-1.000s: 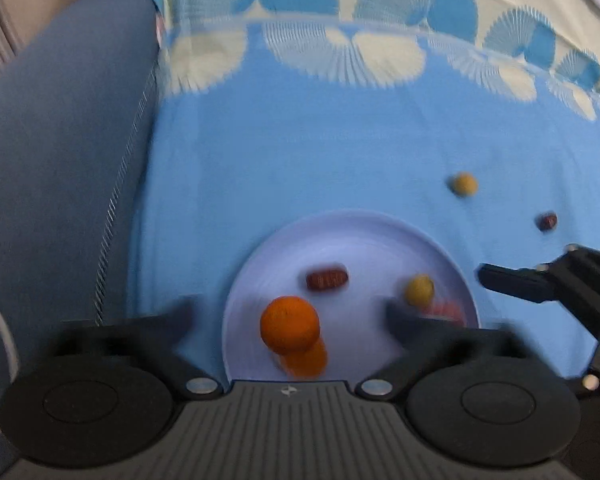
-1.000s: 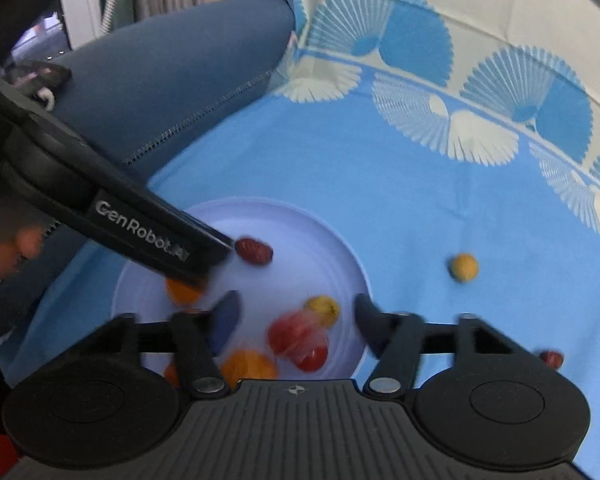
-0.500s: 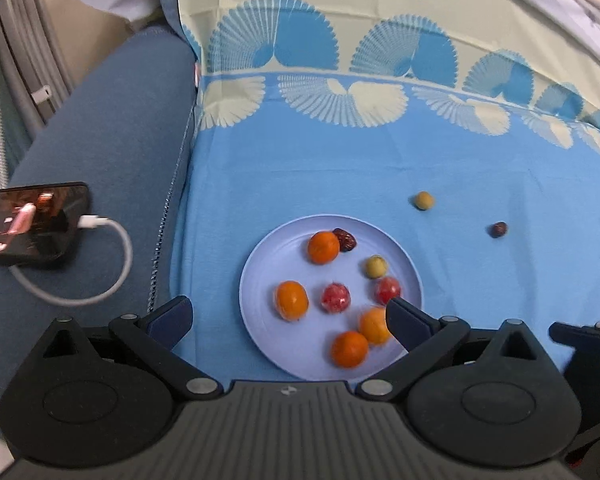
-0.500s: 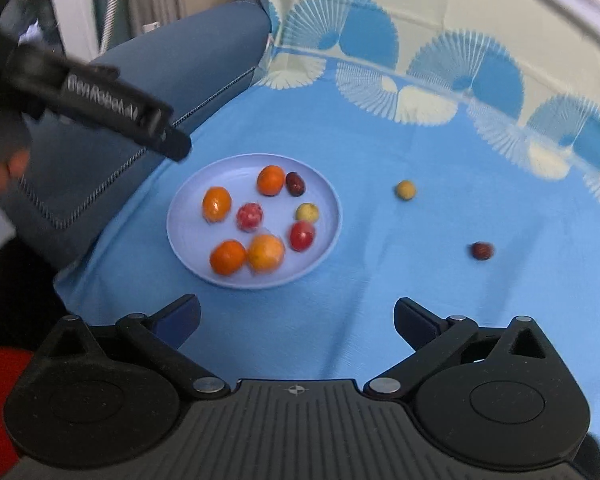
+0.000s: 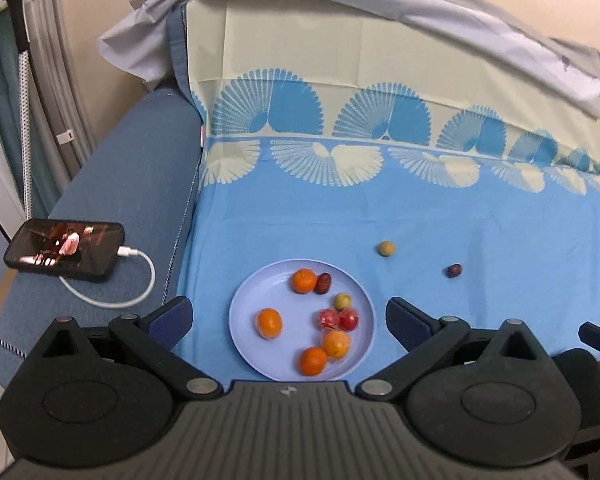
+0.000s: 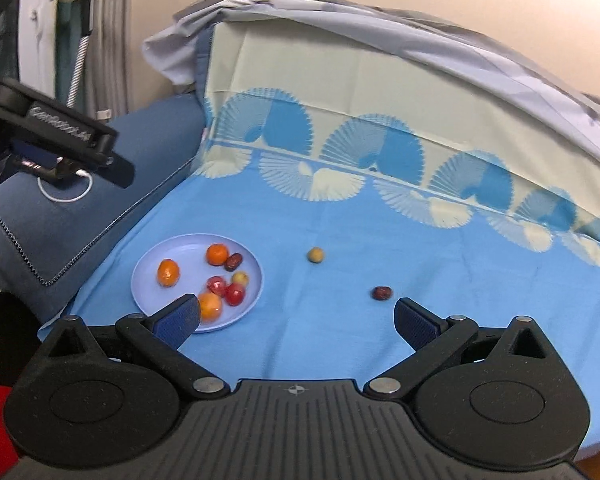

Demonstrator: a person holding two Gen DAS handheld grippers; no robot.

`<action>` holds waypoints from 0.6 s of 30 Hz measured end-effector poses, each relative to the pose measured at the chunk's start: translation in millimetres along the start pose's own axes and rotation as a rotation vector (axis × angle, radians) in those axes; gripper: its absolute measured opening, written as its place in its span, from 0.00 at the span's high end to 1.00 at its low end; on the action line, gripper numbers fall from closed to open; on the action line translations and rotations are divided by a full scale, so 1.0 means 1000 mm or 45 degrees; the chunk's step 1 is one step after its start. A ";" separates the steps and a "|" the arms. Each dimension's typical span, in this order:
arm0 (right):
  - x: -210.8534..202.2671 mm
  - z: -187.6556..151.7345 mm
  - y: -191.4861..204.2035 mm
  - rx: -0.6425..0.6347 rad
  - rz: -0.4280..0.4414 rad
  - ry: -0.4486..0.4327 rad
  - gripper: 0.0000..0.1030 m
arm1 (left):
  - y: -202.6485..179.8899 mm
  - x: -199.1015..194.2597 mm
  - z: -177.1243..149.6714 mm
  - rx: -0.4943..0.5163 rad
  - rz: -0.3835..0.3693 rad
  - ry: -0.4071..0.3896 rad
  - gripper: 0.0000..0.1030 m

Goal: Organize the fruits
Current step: 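Move both tools back toward the yellow fruit and the date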

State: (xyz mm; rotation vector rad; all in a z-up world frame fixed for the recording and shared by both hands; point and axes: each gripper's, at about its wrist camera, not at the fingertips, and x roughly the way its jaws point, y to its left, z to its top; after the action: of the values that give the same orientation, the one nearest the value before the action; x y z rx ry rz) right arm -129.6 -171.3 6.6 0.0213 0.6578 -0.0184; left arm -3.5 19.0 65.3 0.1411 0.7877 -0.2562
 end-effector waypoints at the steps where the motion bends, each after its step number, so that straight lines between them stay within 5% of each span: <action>1: -0.002 -0.002 -0.001 0.008 -0.002 0.003 0.01 | -0.002 -0.002 -0.003 0.002 -0.009 0.015 0.00; 18: -0.009 -0.006 0.006 -0.011 0.029 -0.001 0.01 | 0.003 -0.014 -0.018 0.003 0.018 0.032 0.00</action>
State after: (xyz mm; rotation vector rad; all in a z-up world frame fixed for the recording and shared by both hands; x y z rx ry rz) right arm -140.2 -165.4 7.9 0.0202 0.6566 0.0061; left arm -24.5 27.9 63.0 0.1520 0.8112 -0.2425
